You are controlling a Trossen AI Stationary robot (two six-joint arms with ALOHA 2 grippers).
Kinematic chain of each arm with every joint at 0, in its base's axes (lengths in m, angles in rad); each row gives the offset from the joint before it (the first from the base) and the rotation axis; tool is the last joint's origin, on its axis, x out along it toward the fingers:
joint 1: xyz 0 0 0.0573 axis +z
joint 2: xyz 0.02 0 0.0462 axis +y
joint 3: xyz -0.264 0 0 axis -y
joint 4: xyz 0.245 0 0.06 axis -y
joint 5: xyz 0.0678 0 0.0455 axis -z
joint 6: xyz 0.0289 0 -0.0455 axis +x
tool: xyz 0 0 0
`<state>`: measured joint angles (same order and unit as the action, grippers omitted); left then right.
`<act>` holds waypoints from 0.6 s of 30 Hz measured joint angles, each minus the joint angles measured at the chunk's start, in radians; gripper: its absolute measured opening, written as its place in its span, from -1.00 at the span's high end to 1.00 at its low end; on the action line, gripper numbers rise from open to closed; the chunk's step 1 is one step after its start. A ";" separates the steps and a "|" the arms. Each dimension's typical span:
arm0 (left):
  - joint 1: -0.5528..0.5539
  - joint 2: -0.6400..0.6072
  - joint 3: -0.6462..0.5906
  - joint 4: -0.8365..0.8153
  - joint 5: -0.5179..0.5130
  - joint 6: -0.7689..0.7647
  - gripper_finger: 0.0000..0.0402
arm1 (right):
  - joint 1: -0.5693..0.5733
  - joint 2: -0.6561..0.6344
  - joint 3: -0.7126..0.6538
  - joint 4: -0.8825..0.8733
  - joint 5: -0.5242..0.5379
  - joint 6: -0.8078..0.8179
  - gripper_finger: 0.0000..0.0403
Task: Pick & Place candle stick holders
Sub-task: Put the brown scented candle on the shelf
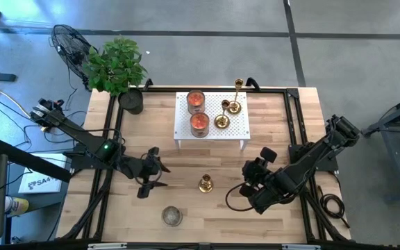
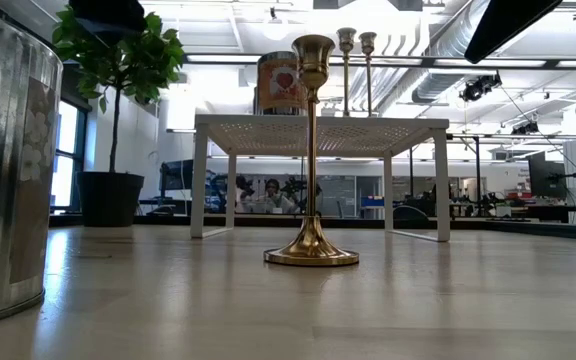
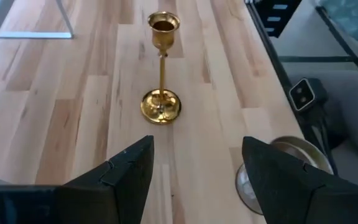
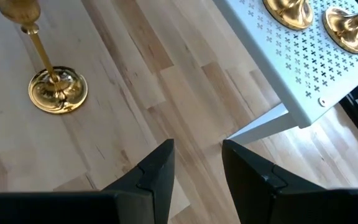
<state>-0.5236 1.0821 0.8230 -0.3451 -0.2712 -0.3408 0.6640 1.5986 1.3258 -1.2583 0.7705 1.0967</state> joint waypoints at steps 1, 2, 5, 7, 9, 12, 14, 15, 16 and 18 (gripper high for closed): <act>0.000 0.000 0.000 0.003 0.001 -0.007 -0.19 | 0.000 0.000 0.000 0.000 -0.001 0.001 0.36; 0.000 0.000 0.000 0.007 0.008 -0.032 -0.19 | 0.000 0.000 0.000 0.001 -0.001 0.002 0.36; 0.000 0.002 0.000 0.016 0.082 -0.178 -0.19 | 0.000 0.000 0.000 0.013 -0.003 0.002 0.36; 0.000 0.002 0.000 0.014 0.109 -0.268 -0.19 | 0.000 0.000 0.000 0.023 -0.006 0.002 0.36; 0.000 0.002 0.000 0.014 0.120 -0.325 -0.19 | 0.000 0.000 0.000 0.029 -0.008 0.002 0.36; 0.000 0.002 0.000 0.011 0.135 -0.405 -0.19 | 0.000 0.000 0.000 0.040 -0.020 0.002 0.36; 0.000 0.002 0.000 -0.005 0.133 -0.498 -0.19 | 0.000 0.000 0.000 0.049 -0.025 0.003 0.36; 0.000 0.003 0.000 -0.015 0.132 -0.536 -0.19 | 0.000 0.000 0.000 0.053 -0.027 0.002 0.36; 0.000 0.003 0.000 -0.020 0.131 -0.558 -0.19 | 0.000 0.000 0.000 0.056 -0.029 0.002 0.36; 0.000 0.003 0.000 -0.023 0.123 -0.573 -0.19 | 0.000 0.000 0.000 0.060 -0.029 -0.001 0.36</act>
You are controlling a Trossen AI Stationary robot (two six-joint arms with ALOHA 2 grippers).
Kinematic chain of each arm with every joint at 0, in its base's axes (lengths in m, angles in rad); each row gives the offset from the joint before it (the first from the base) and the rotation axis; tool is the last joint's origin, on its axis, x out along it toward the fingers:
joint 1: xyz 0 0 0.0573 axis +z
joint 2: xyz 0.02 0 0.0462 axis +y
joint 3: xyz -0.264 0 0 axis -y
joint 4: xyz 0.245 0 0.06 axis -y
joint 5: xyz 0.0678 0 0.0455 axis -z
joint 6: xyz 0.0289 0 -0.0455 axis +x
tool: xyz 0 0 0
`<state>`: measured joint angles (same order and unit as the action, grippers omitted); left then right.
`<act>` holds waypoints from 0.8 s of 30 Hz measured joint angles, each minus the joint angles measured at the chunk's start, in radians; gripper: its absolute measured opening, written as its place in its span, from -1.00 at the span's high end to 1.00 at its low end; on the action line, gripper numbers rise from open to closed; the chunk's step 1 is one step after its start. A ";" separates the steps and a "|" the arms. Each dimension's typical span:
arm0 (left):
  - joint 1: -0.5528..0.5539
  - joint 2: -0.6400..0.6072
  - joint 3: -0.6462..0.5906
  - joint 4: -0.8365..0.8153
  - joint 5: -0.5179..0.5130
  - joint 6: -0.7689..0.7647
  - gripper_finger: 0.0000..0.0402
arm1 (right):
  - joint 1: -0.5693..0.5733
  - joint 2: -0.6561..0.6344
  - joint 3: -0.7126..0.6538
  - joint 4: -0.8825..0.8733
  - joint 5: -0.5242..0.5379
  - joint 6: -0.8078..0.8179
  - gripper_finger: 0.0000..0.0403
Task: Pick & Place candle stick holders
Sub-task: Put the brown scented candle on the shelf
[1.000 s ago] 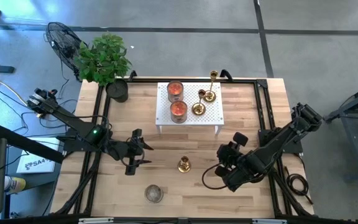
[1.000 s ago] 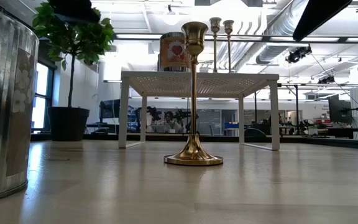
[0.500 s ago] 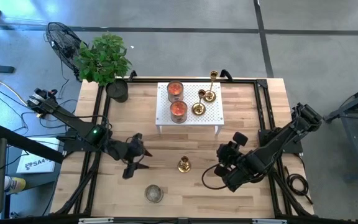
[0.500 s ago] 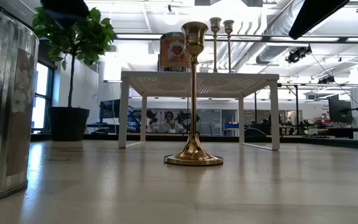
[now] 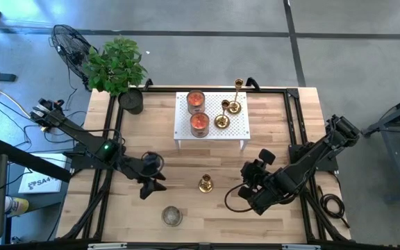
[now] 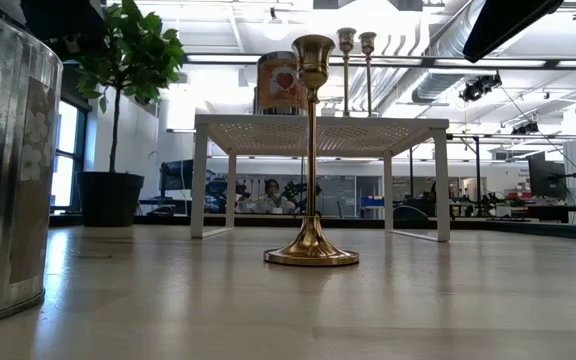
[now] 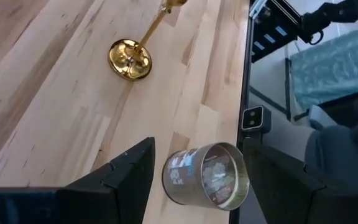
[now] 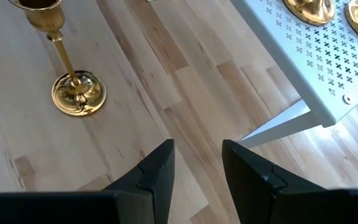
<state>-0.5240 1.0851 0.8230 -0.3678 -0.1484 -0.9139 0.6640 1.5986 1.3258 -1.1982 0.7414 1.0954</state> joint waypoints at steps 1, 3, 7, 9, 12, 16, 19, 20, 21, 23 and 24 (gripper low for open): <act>0.000 0.000 0.000 0.002 -0.002 -0.002 -0.19 | 0.000 0.000 0.000 0.000 0.000 0.000 0.36; 0.000 0.000 0.000 0.013 -0.005 -0.029 -0.19 | 0.000 0.000 0.000 0.002 0.000 0.000 0.36; 0.000 0.024 0.000 0.031 -0.007 -0.045 -0.19 | 0.000 0.000 0.000 0.006 -0.008 0.000 0.36; -0.005 0.045 0.000 0.051 -0.006 -0.041 -0.19 | 0.000 0.000 0.000 0.010 -0.017 0.000 0.36; -0.021 0.083 0.008 0.106 0.028 -0.039 -0.19 | 0.005 0.000 0.000 0.017 -0.016 0.000 0.36; -0.052 0.141 0.078 0.078 0.054 -0.021 -0.19 | 0.017 0.000 0.001 0.022 -0.014 0.002 0.36; -0.075 0.182 0.142 0.056 0.053 -0.005 -0.19 | 0.026 0.000 0.001 0.026 -0.012 0.004 0.36; -0.076 0.195 0.165 0.024 0.052 -0.005 -0.19 | 0.026 0.000 0.001 0.032 -0.010 0.004 0.36; -0.083 0.209 0.190 -0.018 0.050 -0.005 -0.19 | 0.029 0.000 0.001 0.037 -0.009 0.004 0.36; -0.095 0.235 0.249 -0.095 0.026 -0.006 -0.19 | 0.033 0.000 0.001 0.044 -0.010 0.003 0.36; -0.100 0.249 0.277 -0.146 0.009 -0.007 -0.19 | 0.033 0.000 0.001 0.049 -0.010 0.003 0.36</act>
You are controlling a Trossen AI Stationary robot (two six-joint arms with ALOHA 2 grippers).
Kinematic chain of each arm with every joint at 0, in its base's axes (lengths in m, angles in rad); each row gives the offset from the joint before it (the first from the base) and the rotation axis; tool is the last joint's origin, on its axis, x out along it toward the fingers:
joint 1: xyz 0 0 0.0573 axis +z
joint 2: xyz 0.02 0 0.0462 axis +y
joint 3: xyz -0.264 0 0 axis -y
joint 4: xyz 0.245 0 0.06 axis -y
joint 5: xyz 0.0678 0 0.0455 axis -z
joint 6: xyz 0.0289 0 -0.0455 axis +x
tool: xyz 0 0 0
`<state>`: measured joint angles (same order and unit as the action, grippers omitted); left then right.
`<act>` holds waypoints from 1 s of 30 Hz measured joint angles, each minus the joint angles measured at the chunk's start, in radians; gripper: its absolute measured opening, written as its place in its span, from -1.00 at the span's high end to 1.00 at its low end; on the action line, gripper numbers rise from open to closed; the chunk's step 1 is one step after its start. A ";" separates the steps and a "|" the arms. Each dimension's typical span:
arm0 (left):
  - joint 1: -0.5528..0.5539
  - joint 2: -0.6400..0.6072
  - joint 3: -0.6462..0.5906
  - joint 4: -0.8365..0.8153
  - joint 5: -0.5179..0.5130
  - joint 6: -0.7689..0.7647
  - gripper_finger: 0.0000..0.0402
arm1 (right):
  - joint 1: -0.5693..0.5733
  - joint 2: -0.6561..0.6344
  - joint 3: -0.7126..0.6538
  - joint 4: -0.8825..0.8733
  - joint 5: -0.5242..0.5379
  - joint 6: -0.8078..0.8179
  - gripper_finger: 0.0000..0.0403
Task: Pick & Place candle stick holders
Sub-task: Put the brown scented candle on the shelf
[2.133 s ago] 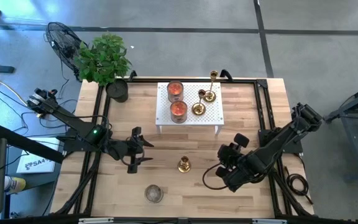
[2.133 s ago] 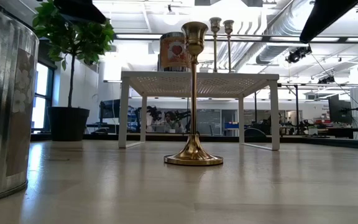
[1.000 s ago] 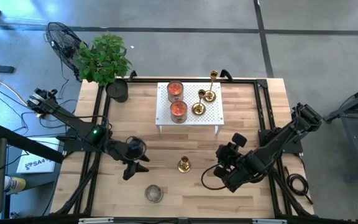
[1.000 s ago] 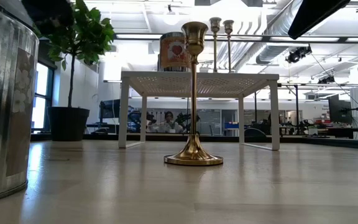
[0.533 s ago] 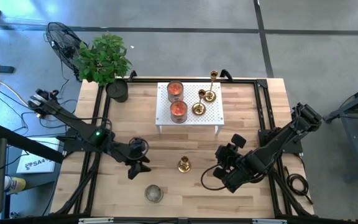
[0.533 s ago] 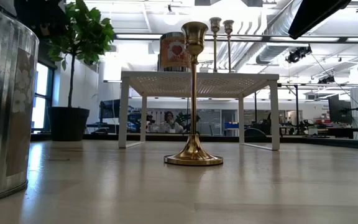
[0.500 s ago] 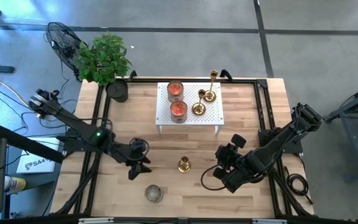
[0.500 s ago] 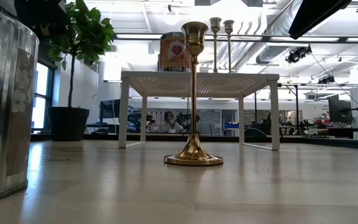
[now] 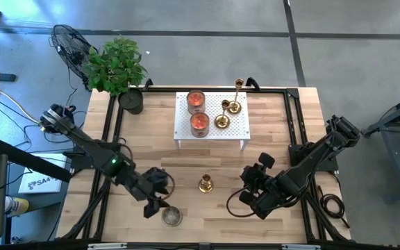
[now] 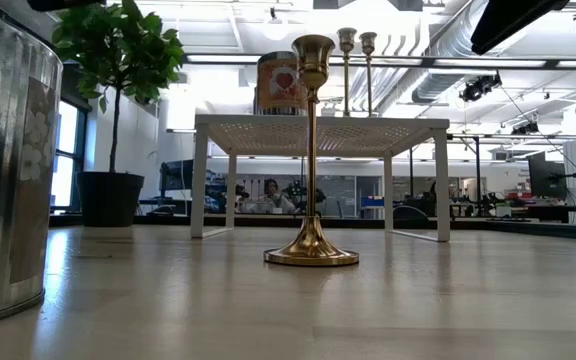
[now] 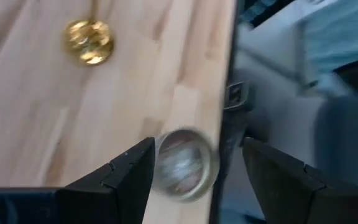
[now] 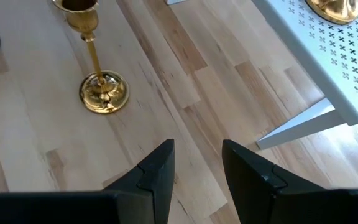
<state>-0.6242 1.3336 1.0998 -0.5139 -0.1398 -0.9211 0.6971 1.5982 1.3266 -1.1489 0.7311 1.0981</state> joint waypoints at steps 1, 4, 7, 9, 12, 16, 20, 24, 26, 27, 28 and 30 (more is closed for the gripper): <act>-0.001 0.019 0.030 -0.059 -0.014 -0.004 -0.19 | 0.000 0.000 0.000 0.003 0.000 -0.001 0.36; -0.001 0.078 0.110 -0.211 -0.053 -0.038 -0.19 | 0.006 0.000 0.000 0.012 0.000 0.001 0.36; 0.003 0.132 0.173 -0.288 -0.062 -0.049 -0.19 | 0.011 0.000 0.000 0.016 -0.004 0.001 0.36; 0.003 0.170 0.191 -0.324 -0.040 -0.059 -0.19 | 0.011 0.000 0.000 0.025 -0.005 0.000 0.36; 0.010 0.220 0.212 -0.313 0.019 -0.081 -0.19 | 0.012 0.000 0.000 0.032 -0.015 0.001 0.36; 0.016 0.275 0.244 -0.303 0.111 -0.083 -0.19 | 0.013 0.000 0.000 0.042 -0.032 0.001 0.36; 0.015 0.310 0.259 -0.297 0.146 -0.103 -0.19 | 0.013 0.000 0.000 0.054 -0.049 0.001 0.36; 0.016 0.339 0.258 -0.320 0.157 -0.105 -0.19 | 0.017 0.000 0.000 0.072 -0.054 0.001 0.36; 0.017 0.346 0.257 -0.324 0.157 -0.106 -0.19 | 0.020 0.000 0.000 0.074 -0.059 0.001 0.36; 0.023 0.348 0.258 -0.320 0.157 -0.105 -0.19 | 0.023 0.000 0.000 0.077 -0.063 0.001 0.36; 0.023 0.349 0.257 -0.322 0.157 -0.106 -0.19 | 0.023 0.000 0.000 0.082 -0.070 0.000 0.36; 0.024 0.349 0.257 -0.321 0.151 -0.106 -0.19 | 0.024 0.000 0.000 0.098 -0.094 -0.018 0.36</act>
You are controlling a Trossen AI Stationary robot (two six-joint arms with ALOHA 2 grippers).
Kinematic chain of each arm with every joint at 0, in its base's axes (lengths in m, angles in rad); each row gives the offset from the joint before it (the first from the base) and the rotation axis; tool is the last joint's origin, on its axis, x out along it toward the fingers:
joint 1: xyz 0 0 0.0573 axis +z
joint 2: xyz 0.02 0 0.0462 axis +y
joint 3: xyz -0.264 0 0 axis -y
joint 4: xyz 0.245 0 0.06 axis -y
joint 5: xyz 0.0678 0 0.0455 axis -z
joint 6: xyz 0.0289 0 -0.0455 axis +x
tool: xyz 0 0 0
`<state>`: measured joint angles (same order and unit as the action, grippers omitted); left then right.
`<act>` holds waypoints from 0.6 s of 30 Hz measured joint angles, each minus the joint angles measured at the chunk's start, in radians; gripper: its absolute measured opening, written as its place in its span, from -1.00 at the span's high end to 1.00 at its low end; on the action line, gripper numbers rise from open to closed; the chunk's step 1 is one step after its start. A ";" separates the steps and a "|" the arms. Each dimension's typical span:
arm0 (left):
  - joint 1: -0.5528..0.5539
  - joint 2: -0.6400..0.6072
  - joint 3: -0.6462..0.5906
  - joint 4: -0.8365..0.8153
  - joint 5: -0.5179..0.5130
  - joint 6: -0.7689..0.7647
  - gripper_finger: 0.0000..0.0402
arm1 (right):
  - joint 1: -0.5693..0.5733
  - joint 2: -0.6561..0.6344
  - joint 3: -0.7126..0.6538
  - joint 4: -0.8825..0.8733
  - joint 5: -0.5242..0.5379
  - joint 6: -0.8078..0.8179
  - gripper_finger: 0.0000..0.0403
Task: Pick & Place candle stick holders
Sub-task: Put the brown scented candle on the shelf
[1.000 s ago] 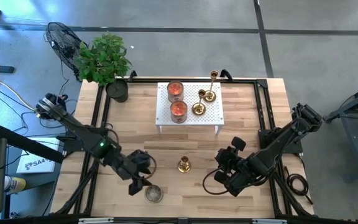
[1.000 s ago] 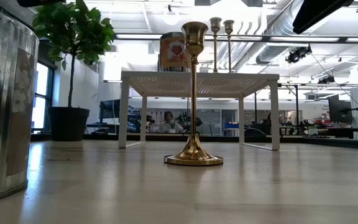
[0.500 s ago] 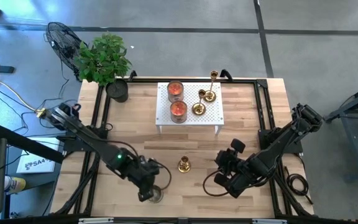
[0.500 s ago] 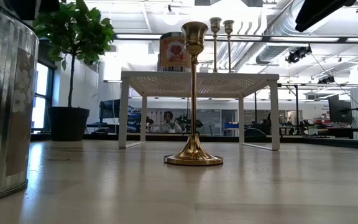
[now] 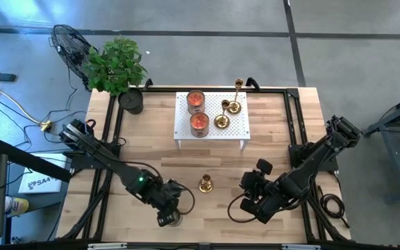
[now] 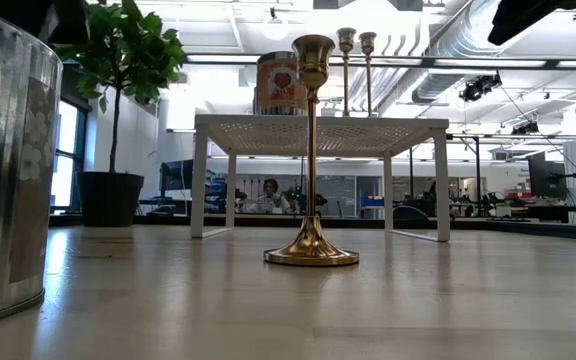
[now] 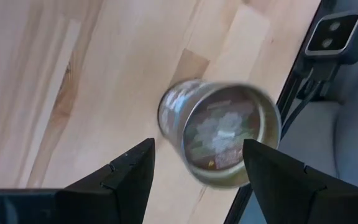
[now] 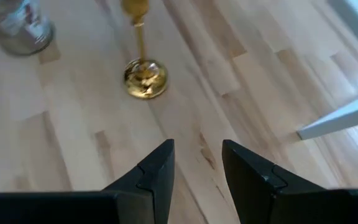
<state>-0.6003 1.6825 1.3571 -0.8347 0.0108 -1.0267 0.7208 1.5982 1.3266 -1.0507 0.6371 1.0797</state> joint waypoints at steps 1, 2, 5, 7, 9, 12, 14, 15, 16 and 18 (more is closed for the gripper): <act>0.000 0.000 0.000 0.005 -0.011 0.000 -0.19 | 0.000 0.000 0.000 0.010 -0.010 -0.014 0.36; 0.000 0.000 0.000 0.003 -0.020 0.000 -0.19 | 0.000 0.000 0.000 0.021 -0.017 -0.030 0.36; 0.000 0.000 0.000 0.002 -0.025 0.000 -0.19 | -0.001 0.000 0.000 0.061 -0.029 -0.062 0.36; 0.000 0.000 0.000 0.000 -0.024 0.000 -0.19 | -0.001 0.000 0.000 0.084 -0.037 -0.079 0.36; 0.000 0.000 0.000 0.000 -0.020 0.000 -0.19 | -0.001 0.000 0.000 0.101 -0.043 -0.094 0.36; 0.000 0.000 0.000 -0.005 -0.019 0.000 -0.19 | -0.001 0.000 0.000 0.111 -0.043 -0.095 0.36; 0.000 0.000 0.000 -0.007 -0.019 0.000 -0.19 | 0.000 0.000 0.000 0.113 -0.043 -0.095 0.36; 0.000 0.000 0.000 -0.006 -0.019 0.000 -0.19 | 0.000 0.000 0.000 0.114 -0.043 -0.095 0.36; 0.000 0.000 0.000 -0.007 -0.019 0.000 -0.19 | 0.000 0.000 0.000 0.114 -0.044 -0.095 0.36; 0.000 0.000 0.000 -0.006 -0.020 0.000 -0.19 | 0.000 0.000 0.000 0.114 -0.045 -0.096 0.36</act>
<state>-0.6003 1.6821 1.3571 -0.8412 -0.0093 -1.0267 0.7205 1.5982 1.3266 -0.9371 0.5919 0.9838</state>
